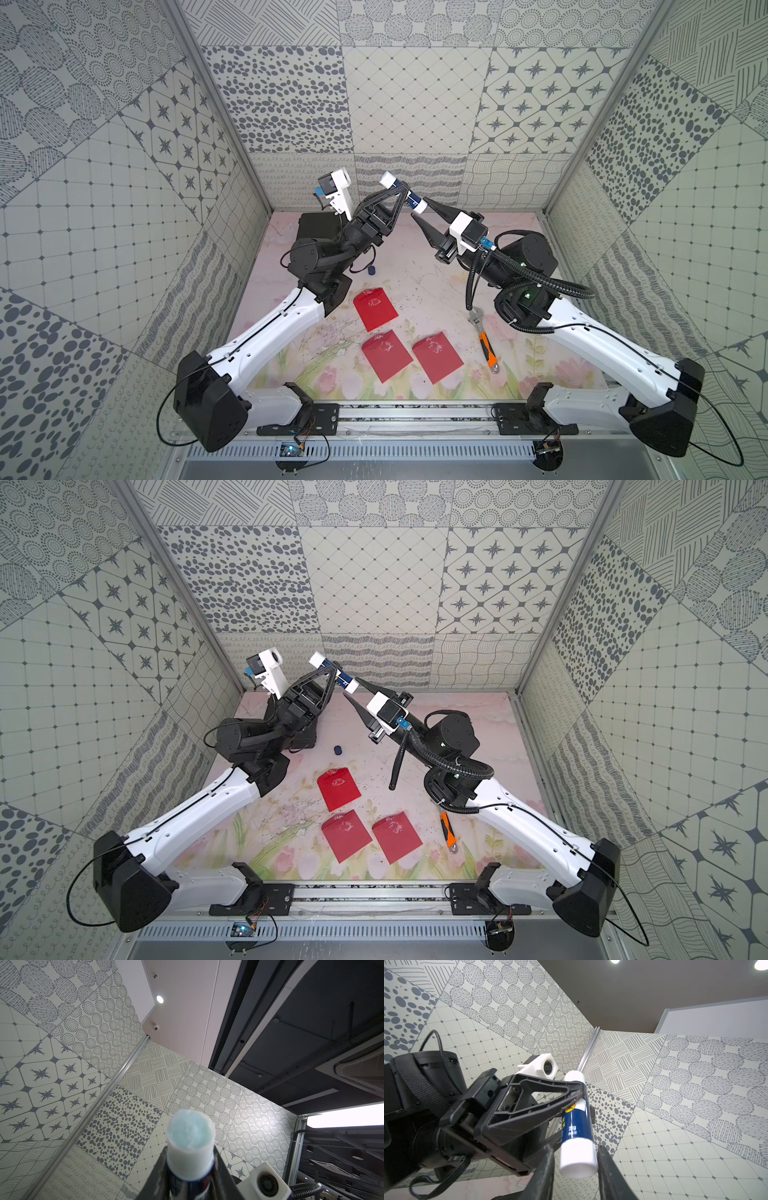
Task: Seal the envelope with a glue stick
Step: Unscrew the glue stick.
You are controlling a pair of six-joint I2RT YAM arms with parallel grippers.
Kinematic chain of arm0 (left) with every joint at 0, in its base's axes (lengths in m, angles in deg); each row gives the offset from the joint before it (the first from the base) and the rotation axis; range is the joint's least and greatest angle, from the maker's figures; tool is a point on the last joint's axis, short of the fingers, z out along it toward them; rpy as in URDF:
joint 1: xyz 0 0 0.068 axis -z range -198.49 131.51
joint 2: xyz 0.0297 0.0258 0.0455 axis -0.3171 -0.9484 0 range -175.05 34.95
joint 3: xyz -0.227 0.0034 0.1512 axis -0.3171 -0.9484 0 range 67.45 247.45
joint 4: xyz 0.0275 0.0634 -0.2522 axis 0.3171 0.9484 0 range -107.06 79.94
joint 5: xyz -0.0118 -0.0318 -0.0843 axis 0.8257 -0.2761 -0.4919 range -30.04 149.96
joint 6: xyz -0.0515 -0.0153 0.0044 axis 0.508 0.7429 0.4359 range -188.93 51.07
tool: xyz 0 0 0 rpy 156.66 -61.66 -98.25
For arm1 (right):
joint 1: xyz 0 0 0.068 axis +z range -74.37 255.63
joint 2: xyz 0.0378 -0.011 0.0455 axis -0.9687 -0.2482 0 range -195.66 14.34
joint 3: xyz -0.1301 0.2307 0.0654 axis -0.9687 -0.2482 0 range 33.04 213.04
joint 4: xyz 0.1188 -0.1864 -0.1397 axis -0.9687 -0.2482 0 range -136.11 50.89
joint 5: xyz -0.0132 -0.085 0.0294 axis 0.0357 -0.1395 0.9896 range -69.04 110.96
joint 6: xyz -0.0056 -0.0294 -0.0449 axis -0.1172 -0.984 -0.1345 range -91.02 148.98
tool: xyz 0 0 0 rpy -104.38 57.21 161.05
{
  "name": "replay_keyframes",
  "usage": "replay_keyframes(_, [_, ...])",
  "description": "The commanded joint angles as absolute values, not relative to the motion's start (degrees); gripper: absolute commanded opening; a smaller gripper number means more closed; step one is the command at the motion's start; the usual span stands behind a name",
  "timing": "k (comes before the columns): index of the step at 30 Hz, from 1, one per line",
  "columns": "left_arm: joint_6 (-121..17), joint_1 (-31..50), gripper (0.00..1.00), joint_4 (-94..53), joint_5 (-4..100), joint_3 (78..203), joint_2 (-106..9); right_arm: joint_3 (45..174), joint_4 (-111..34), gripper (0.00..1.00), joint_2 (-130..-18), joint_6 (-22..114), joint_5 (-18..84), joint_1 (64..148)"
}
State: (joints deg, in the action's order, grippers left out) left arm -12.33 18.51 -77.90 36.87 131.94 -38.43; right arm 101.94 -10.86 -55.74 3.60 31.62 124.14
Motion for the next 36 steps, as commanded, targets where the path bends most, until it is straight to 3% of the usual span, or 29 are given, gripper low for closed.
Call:
replay_keyframes(1, [-11.8,18.3,0.00,-82.0,35.9,132.7,-38.4,104.0,-11.0,0.31,-56.3,3.2,31.3,124.2])
replay_keyframes(8, [-12.2,18.3,0.00,-83.3,35.2,132.5,-38.7,103.5,-10.4,0.23,-55.1,7.3,32.1,124.3])
replay_keyframes(12, [-11.8,18.3,0.00,-86.4,32.3,133.6,-39.9,103.4,-12.0,0.21,-53.4,17.8,31.8,124.3])
replay_keyframes(20, [-11.5,18.0,0.00,-94.6,22.9,138.2,-42.6,101.1,-10.8,0.19,-48.5,55.9,42.8,124.2])
replay_keyframes(29, [-9.8,17.8,0.00,-98.2,19.1,141.6,-44.7,98.4,8.5,0.15,-52.1,95.0,52.4,124.2])
replay_keyframes(33, [-9.4,17.7,0.00,-98.2,18.8,142.1,-44.9,97.1,10.0,0.15,-51.8,95.8,51.4,124.3])
replay_keyframes(36, [-9.3,17.7,0.00,-98.2,19.2,141.7,-44.7,96.8,6.8,0.20,-50.4,91.6,50.0,124.2])
